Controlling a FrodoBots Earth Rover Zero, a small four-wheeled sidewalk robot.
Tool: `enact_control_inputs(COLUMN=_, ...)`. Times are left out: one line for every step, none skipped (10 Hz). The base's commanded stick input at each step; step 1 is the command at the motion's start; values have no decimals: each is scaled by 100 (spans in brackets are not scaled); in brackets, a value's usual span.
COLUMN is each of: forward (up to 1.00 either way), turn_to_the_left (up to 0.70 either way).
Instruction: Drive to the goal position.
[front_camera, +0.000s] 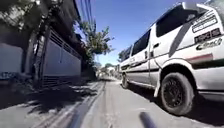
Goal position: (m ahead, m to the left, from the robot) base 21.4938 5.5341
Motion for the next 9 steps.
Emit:
enact_control_inputs(forward=100, turn_to_the_left=9)
enact_control_inputs(forward=100, turn_to_the_left=4)
enact_control_inputs(forward=100, turn_to_the_left=0)
enact_control_inputs(forward=100, turn_to_the_left=0)
enact_control_inputs(forward=100, turn_to_the_left=7)
enact_control_inputs(forward=100, turn_to_the_left=5)
enact_control_inputs(forward=100, turn_to_the_left=11)
enact_control_inputs(forward=100, turn_to_the_left=15)
enact_control_inputs(forward=100, turn_to_the_left=17)
